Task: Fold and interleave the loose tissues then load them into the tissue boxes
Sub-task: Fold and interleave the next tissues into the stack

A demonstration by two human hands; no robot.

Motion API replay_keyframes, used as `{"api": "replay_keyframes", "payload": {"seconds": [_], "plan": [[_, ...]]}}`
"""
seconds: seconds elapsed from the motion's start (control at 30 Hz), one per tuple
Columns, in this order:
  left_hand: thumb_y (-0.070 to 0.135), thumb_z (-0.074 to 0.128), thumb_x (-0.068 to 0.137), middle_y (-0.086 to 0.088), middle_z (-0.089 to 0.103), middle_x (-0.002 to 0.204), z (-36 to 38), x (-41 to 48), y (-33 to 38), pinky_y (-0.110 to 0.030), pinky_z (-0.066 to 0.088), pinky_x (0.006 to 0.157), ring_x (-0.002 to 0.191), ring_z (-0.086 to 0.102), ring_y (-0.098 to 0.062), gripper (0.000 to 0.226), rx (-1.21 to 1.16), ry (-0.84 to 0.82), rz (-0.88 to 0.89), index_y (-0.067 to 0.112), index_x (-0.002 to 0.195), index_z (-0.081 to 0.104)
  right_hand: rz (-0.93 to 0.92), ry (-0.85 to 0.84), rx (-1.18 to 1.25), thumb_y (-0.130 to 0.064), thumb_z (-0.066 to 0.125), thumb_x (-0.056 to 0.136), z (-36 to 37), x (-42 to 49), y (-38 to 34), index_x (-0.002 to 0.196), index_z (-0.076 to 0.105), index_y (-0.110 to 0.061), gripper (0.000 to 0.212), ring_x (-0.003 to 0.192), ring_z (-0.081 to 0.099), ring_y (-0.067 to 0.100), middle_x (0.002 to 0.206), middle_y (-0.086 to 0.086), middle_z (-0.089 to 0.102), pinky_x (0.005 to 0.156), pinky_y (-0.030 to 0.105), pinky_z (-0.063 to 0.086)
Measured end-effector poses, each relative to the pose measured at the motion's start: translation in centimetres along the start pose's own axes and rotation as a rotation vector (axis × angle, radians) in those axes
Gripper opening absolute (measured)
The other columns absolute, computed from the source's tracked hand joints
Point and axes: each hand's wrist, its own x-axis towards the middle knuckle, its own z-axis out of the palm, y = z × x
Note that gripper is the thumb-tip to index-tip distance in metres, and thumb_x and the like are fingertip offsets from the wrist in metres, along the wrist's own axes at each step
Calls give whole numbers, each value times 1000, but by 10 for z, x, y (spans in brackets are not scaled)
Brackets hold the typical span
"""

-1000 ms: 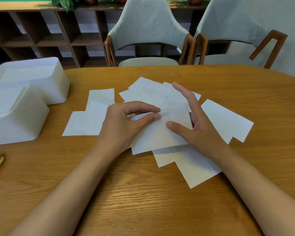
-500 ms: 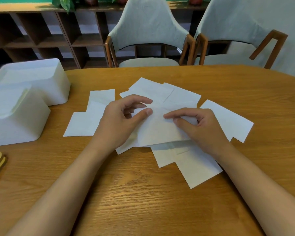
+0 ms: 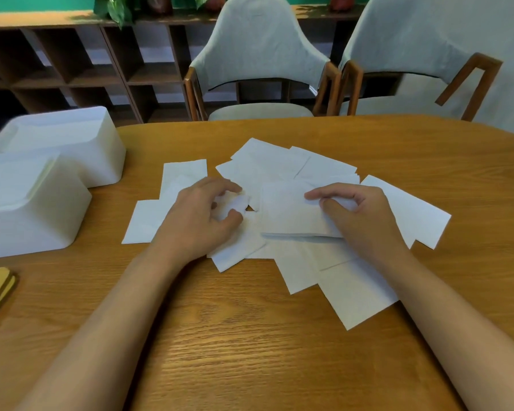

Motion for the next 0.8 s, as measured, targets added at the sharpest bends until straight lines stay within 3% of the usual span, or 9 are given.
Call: {"api": "replay_keyframes", "payload": {"seconds": [0.17,0.33,0.43,0.53,0.67,0.8], "plan": [[9,63,91,12,70,119,3,-1,3,-25,56,89,107,63,-4,40,1,-54,27,27,126,70,14,82,-17,-10,59,94,-4,2,0,88,79,-37,34,106,58,-12,100,-32,70,82,-1,37],[23,65,95,12,65,137,7,-1,0,-36,42,109,129,54,-13,36,147,-48,58,28,131,66,0,107,-35,-11,59,93,-4,0,-2,85,77,-40,36,106,57,-13,94,-38,68,82,-3,35],[34,60,90,13,67,120,6,0,-2,-49,44,107,111,61,-11,37,146,-17,51,29,126,70,-9,99,-36,-11,59,94,-4,-1,-3,85,76,-41,36,105,56,-16,93,-40,67,81,-5,34],[27,68,92,17,64,107,7,3,-5,-60,37,110,97,55,-1,21,168,36,84,31,112,74,-12,91,-43,-12,59,94,-3,-1,-3,84,75,-42,36,107,56,-15,92,-42,66,82,-2,36],[20,73,96,15,70,109,6,3,-1,-51,23,121,108,64,-7,15,134,89,140,32,103,79,-2,108,-45,-13,58,95,-3,-1,-3,88,77,-39,33,109,57,-10,96,-35,69,88,7,39],[23,73,98,17,73,109,0,0,9,-50,30,117,107,62,1,13,20,174,230,30,106,80,13,138,-43,-11,58,96,-3,-1,-4,92,78,-36,32,107,57,-13,101,-31,70,83,-1,37]]}}
